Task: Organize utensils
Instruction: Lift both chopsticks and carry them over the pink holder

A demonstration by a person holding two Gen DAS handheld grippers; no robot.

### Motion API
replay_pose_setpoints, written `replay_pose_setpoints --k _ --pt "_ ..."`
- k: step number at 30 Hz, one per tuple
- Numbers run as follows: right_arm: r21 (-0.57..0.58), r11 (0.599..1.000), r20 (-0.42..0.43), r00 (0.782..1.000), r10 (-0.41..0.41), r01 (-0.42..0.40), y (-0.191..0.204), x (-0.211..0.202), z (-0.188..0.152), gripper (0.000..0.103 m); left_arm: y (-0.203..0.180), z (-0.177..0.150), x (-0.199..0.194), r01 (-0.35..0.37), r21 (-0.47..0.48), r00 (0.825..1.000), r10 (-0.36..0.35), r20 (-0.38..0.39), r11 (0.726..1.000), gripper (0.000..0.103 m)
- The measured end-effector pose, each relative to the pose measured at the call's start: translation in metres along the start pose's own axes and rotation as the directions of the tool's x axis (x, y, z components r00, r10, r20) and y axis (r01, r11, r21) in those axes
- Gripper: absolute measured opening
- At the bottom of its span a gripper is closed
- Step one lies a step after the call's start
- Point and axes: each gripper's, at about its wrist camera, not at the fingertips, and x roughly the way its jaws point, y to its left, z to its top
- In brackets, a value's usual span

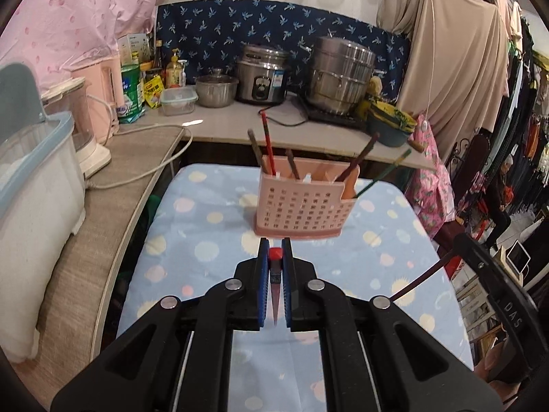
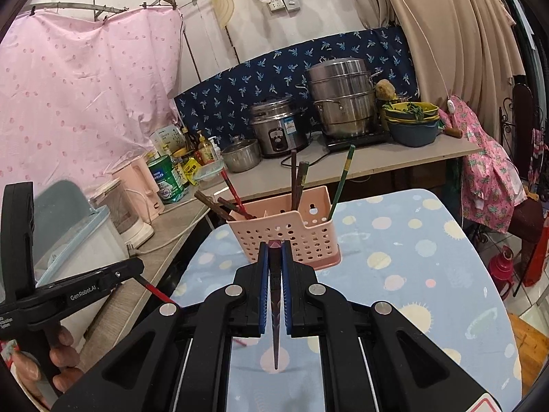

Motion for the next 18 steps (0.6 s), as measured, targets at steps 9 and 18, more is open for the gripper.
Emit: replay_pose_setpoints --k 9,18 --pt "0.015 1.0 0.104 0.994 0.022 -0.024 0.004 0.02 0.07 0.007 -0.016 0.087 -0.011 0.055 -0.014 0.987 -0.052 0.149 0.998 0.007" --pt "0.013 1.0 0.225 0.974 0.025 -0.029 0.009 0.047 0.15 0.007 -0.028 0.166 -0.009 0.075 -0.02 0.944 -0.065 0.324 0.997 0.007"
